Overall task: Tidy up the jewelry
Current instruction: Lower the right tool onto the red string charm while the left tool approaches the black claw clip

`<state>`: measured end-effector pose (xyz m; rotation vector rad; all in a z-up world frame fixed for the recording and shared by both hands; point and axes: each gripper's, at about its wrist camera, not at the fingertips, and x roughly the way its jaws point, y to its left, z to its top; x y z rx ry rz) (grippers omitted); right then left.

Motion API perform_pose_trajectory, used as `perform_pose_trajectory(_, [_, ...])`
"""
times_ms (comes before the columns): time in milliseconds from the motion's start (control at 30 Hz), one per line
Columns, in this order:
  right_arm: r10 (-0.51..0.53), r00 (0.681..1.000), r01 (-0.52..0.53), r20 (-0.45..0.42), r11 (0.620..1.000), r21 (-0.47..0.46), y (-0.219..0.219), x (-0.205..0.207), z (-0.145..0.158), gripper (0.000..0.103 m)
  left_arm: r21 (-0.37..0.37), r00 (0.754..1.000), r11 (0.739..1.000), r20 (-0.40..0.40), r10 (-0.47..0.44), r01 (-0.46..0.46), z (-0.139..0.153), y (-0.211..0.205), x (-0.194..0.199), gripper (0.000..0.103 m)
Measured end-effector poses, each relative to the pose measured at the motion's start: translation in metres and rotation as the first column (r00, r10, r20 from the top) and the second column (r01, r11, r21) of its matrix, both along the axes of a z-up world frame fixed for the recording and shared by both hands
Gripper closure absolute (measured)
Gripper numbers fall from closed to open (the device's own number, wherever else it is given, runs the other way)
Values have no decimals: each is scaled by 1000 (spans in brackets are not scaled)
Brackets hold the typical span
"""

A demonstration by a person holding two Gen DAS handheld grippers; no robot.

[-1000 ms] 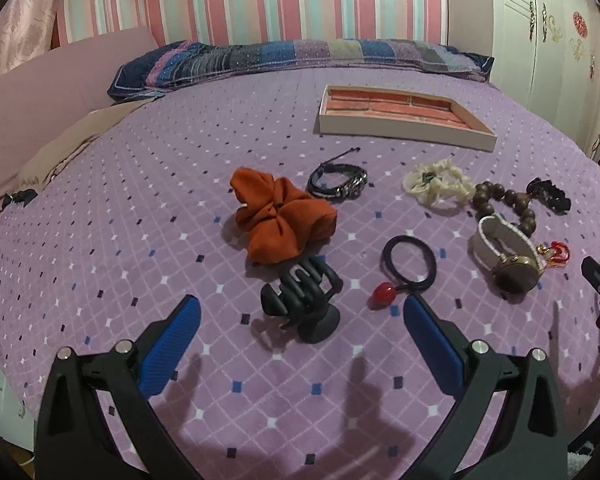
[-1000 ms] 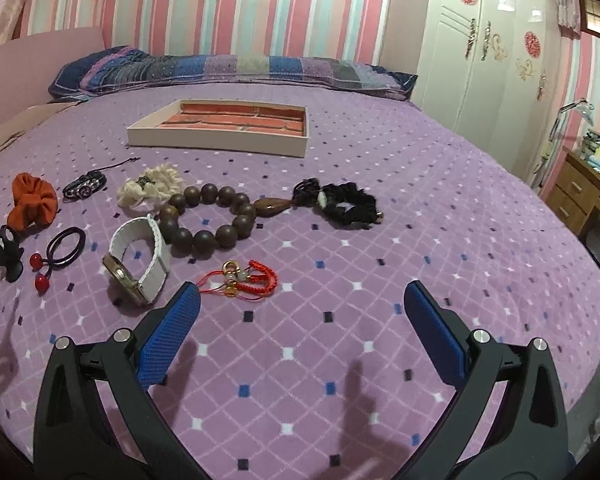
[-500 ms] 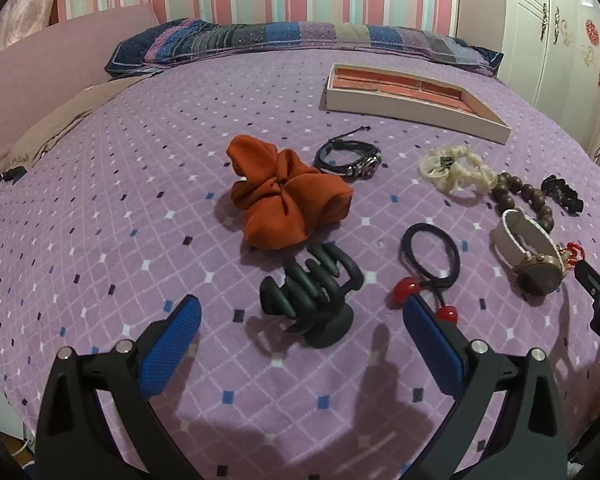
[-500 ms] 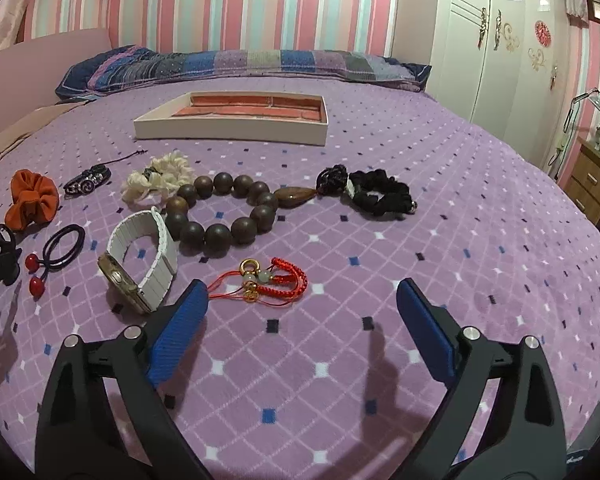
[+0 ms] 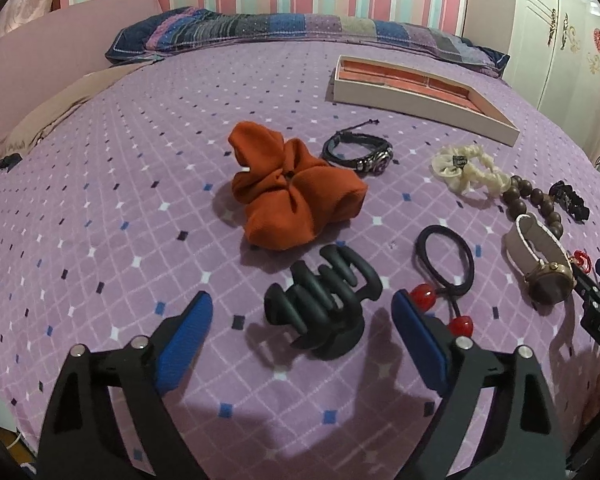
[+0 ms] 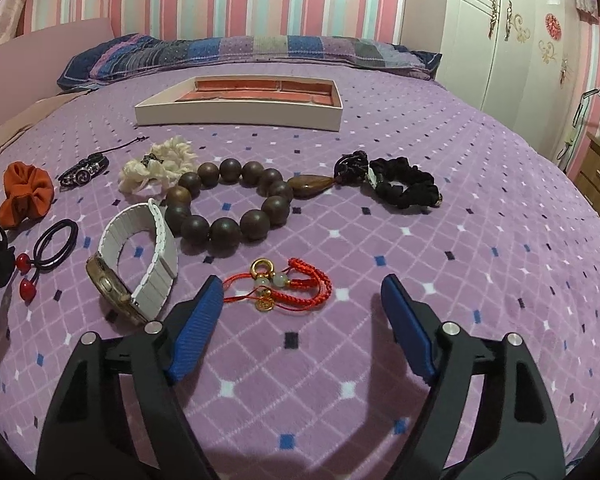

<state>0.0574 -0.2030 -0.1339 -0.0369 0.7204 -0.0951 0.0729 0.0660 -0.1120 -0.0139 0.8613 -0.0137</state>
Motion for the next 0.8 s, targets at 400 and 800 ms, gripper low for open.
perform_pose_trajectory(400, [9,1000,-8,-24,1000,26,-2,5,-5,45,-18,1000,1000,-13,3,-3,-3,4,5,32])
perform_pose_trajectory(800, [48,999,-47,-26,999,17,5,6,-8,75,-13,1000,1000,-6,-14,14,-5,0,6,50])
